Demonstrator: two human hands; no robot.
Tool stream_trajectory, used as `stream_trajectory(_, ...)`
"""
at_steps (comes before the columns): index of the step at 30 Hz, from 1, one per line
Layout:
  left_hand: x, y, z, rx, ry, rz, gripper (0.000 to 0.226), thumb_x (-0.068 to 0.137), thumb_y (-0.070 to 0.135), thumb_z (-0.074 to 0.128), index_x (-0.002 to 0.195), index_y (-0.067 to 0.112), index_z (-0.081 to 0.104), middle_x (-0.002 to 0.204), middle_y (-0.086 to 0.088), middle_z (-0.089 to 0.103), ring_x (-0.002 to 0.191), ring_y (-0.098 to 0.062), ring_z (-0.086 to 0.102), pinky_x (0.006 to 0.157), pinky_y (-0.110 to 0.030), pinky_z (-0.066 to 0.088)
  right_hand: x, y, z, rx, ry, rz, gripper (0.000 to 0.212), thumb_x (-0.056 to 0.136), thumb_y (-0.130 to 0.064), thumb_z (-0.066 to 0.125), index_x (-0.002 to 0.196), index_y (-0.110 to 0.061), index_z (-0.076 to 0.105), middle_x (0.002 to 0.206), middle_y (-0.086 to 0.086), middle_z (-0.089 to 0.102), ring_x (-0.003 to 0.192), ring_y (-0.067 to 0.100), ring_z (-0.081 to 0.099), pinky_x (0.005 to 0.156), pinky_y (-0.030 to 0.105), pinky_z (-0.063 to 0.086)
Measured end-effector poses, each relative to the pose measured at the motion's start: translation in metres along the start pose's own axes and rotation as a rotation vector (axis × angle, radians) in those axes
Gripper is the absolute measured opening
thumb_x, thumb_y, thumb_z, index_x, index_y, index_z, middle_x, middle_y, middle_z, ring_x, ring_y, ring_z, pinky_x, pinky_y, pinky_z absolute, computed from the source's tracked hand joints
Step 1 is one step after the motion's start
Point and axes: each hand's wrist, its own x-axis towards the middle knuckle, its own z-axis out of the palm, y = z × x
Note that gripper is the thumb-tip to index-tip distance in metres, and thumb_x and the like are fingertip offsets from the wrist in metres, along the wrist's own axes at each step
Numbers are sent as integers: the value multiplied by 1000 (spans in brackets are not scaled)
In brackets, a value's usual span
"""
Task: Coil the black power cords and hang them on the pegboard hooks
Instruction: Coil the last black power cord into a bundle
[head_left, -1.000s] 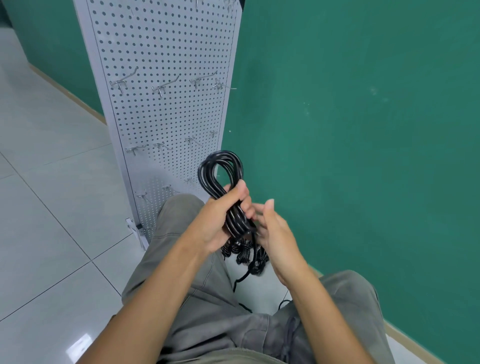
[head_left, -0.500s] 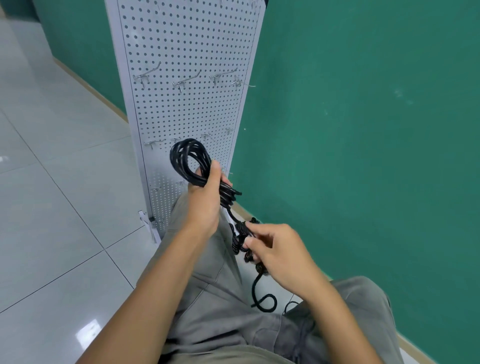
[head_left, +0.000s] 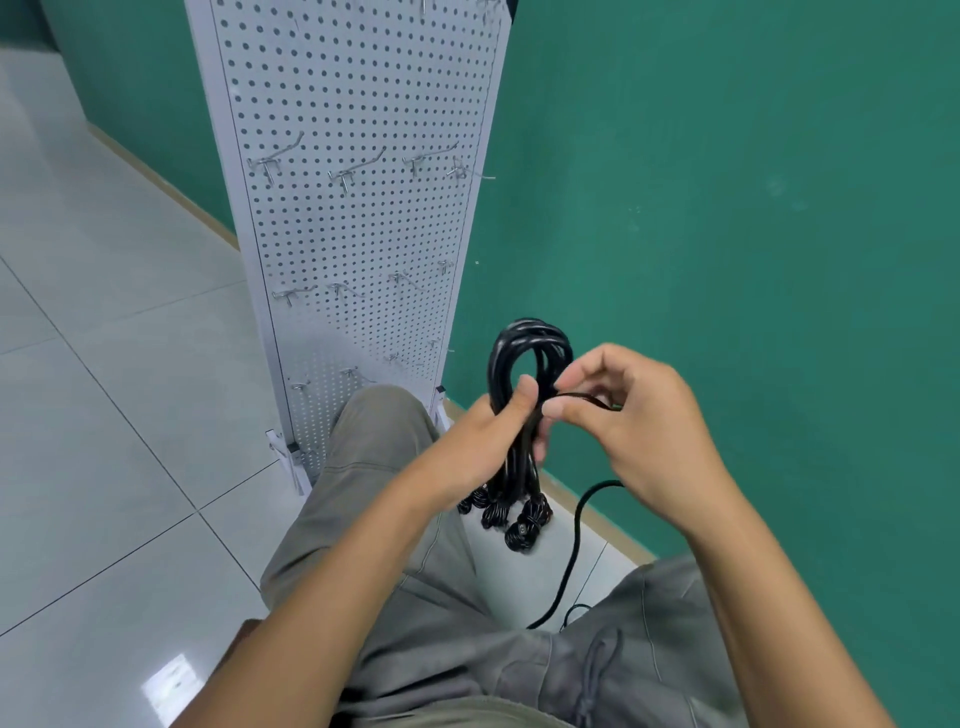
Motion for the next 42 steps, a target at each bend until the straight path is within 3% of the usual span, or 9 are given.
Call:
stream_trajectory(5,-5,5,11,-401,-258,-61,67,79,81,47,81,15,54,65,-2,47,58,-17,48,65,-31,45,0,6,-1,92,188,59,51,62,-24,95,79,-18,48,67,15,64,51,31,47,52,30,34)
stream_trajectory(8,-6,3,8,-502,-326,-22,42,83,45,83,85,13,54,66,-2,46,59,-16,47,64,-30,48,-1,9,0,103,191,68,51,61,-26,95,81,-15,49,65,15,54,49,19,36,51,29,32)
stream_trajectory(11,-7,7,9,-563,-302,-32,17,90,17,67,78,17,56,64,-2,43,57,-15,41,65,-30,46,-2,15,1,286,93,80,31,79,-11,85,90,-15,57,80,4,59,54,15,46,54,22,41)
stream_trajectory(15,-3,14,-2,-670,-262,-34,28,100,16,50,73,18,50,64,3,39,57,-12,38,67,-27,44,-11,32,-1,386,65,103,13,91,0,70,98,-10,66,79,7,68,67,12,64,69,19,53)
stream_trajectory(25,1,3,-3,-523,-183,-59,38,92,34,68,66,16,47,62,0,39,60,-16,38,72,-31,47,-25,49,8,440,200,167,9,86,-1,76,84,-9,71,86,16,74,76,25,71,82,38,58)
stream_trajectory(28,0,-1,6,-395,-183,-82,32,86,33,76,74,12,56,61,-2,46,59,-19,46,69,-36,46,-22,38,10,435,223,127,5,88,-3,75,86,-7,72,94,2,74,86,14,71,87,30,57)
stream_trajectory(32,-1,-4,18,-385,-175,-79,52,88,28,74,122,-8,56,67,-1,49,65,-17,47,68,-34,42,-16,26,9,544,195,166,4,90,1,71,86,2,71,121,3,68,90,-13,67,72,0,44)
stream_trajectory(37,-2,2,15,-260,-155,-3,29,91,27,70,119,19,65,81,18,67,79,1,62,78,-23,49,-11,26,14,719,144,231,9,91,-8,71,92,0,75,134,0,66,115,5,67,78,10,53)
stream_trajectory(42,-3,2,15,-247,-168,-17,30,93,26,72,118,10,65,88,4,72,80,-9,62,78,-27,50,-7,17,21,795,178,278,6,93,-10,69,92,-4,73,130,-2,68,81,10,69,56,16,49)
